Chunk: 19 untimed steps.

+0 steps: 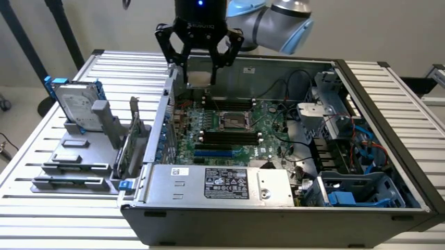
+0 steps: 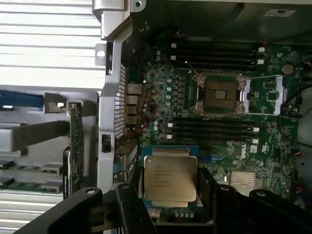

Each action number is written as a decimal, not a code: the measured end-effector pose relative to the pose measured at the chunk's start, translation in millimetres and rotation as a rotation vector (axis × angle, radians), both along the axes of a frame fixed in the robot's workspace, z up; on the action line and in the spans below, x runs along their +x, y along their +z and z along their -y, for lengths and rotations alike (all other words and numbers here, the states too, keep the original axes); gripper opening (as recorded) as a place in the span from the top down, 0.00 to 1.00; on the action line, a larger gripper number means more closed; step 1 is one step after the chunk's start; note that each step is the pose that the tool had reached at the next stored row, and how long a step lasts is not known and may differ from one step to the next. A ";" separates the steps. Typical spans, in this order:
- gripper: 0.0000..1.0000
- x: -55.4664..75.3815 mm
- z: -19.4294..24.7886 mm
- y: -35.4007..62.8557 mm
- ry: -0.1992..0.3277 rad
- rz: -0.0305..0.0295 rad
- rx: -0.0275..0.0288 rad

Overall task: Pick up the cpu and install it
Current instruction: 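Pick up the cpu and move it towards the insertion slot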

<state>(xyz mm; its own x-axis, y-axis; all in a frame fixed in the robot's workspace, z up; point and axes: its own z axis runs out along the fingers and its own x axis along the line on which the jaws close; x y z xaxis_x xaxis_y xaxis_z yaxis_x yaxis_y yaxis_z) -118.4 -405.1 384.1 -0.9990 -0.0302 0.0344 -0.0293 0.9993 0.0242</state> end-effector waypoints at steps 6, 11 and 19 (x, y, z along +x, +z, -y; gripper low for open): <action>0.45 22.8 -16.4 -10.9 0.000 0.0000 0.0000; 0.45 40.9 -30.5 -20.1 0.000 0.0000 0.0000; 0.45 66.3 -49.9 -34.6 0.000 -0.0002 -0.0001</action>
<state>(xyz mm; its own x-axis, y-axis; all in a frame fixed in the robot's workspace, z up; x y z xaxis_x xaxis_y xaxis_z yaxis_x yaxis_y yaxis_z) -52.1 -355.2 349.6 -0.9989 -0.0302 0.0346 -0.0293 0.9993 0.0241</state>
